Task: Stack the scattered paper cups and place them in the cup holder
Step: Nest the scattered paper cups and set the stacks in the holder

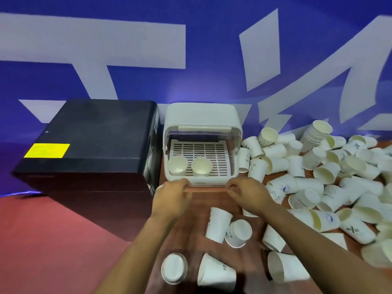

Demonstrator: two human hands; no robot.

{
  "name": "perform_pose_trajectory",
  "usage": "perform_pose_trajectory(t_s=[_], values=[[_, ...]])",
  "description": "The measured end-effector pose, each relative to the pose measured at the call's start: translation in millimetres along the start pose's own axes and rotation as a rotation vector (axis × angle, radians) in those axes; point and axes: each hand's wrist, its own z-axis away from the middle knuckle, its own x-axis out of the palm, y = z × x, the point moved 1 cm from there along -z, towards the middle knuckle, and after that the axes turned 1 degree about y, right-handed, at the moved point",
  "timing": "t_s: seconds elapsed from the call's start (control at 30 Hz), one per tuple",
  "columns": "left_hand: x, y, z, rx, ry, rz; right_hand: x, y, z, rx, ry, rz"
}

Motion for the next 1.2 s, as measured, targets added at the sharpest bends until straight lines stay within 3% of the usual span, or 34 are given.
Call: perform_pose_trajectory(t_s=[0.37,0.53,0.77,1.2], values=[[38.5,9.3,37.4,0.06,-0.203,-0.002,33.5,9.4,52.1,0.092,-0.094,0.039],[55.8,8.7,45.1,0.044,-0.3,0.11,56.2,8.9,62.4,0.077,-0.197,0.166],[81.7,9.5,53.4,-0.038,-0.393,0.088,73.5,25.6,62.9,0.004,-0.249,0.239],[137.7,67.1,11.1,-0.242,-0.439,-0.054,74.5,87.3,57.1,-0.058,-0.304,0.009]])
